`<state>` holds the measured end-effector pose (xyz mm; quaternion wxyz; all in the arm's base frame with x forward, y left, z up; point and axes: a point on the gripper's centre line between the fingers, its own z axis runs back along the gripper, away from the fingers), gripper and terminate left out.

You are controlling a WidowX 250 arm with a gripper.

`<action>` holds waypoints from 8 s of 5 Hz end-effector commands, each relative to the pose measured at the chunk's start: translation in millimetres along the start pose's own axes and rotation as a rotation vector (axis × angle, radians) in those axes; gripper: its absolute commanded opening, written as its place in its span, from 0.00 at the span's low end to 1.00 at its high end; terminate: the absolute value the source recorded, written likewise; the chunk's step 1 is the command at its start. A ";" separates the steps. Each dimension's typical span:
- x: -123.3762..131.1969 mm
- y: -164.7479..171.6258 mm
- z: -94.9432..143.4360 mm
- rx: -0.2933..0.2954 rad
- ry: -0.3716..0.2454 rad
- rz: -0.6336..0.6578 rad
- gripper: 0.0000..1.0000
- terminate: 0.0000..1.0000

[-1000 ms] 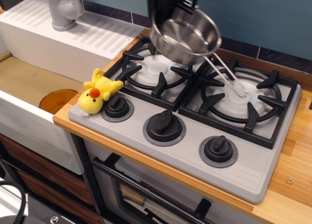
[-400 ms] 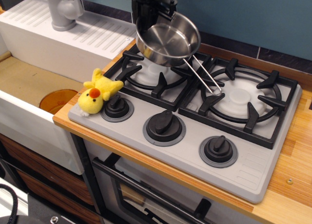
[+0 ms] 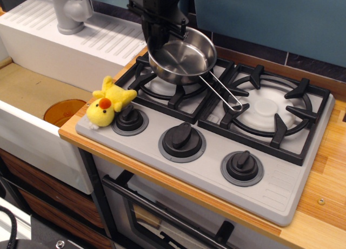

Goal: Put pan on stove and put stuffedduck in pan

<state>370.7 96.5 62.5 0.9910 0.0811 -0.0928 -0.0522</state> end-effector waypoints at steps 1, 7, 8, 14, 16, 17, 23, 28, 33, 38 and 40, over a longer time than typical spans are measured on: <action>-1.0 4.9 -0.4 0.018 -0.055 -0.007 1.00 0.00; -3.6 0.9 48.0 0.056 0.016 -0.011 1.00 0.00; -3.6 0.9 48.0 0.056 0.016 -0.011 1.00 0.00; -101.1 12.5 49.3 0.089 -0.143 0.160 1.00 0.00; -120.5 3.4 29.1 0.101 -0.174 0.182 1.00 0.00; -124.8 4.3 12.4 0.104 -0.214 0.167 1.00 0.00; -115.9 5.1 8.0 0.103 -0.097 0.129 0.00 0.00; -31.8 3.1 85.2 0.180 0.005 0.089 0.00 0.00; -1.9 -29.9 75.2 0.161 0.012 0.090 1.00 0.00; -4.2 -41.6 81.6 0.149 0.043 0.101 1.00 0.00; -3.7 -36.2 75.9 0.130 0.052 0.097 1.00 1.00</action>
